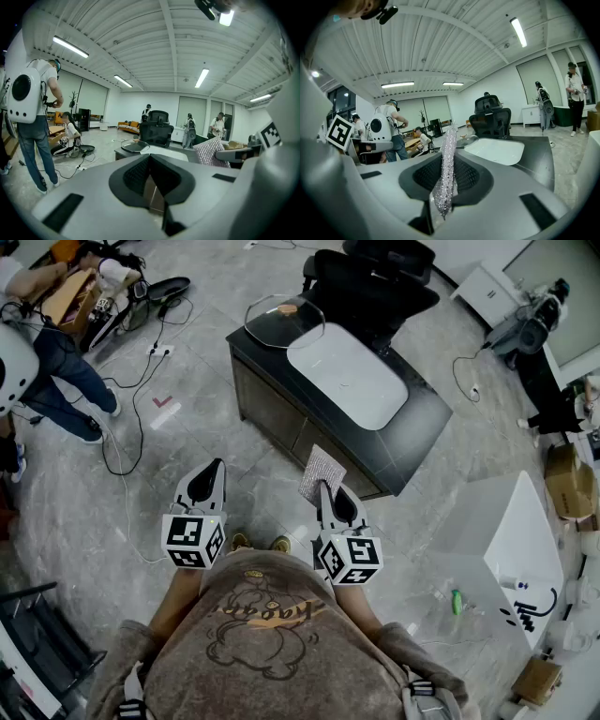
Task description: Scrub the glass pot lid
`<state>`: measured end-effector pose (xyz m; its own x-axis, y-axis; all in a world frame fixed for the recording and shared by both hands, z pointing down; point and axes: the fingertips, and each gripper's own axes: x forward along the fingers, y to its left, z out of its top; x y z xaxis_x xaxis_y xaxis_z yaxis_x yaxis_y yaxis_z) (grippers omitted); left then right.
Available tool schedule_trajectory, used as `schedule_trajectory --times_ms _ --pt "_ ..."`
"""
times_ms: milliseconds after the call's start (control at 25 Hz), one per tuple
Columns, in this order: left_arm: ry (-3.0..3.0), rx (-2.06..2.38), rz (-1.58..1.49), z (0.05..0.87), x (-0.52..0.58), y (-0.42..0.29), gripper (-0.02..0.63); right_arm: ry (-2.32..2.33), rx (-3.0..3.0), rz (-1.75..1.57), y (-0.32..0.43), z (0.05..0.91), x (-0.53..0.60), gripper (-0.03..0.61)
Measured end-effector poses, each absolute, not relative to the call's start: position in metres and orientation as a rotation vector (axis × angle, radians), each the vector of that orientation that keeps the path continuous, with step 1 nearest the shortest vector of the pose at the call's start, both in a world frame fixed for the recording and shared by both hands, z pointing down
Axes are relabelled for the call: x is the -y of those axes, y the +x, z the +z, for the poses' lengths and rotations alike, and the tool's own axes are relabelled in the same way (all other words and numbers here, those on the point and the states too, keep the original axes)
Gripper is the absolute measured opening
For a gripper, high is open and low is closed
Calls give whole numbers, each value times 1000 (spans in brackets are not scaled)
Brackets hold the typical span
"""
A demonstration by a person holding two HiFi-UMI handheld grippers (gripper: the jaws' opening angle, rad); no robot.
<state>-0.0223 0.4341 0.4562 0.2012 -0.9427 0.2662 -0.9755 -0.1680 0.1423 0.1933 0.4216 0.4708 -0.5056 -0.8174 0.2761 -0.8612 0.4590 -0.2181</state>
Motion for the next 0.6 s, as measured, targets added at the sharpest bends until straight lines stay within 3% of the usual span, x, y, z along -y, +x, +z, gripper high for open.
schedule_trajectory --times_ms 600 --pt "2227 1747 187 470 -426 -53 17 1474 2607 497 154 473 -427 80"
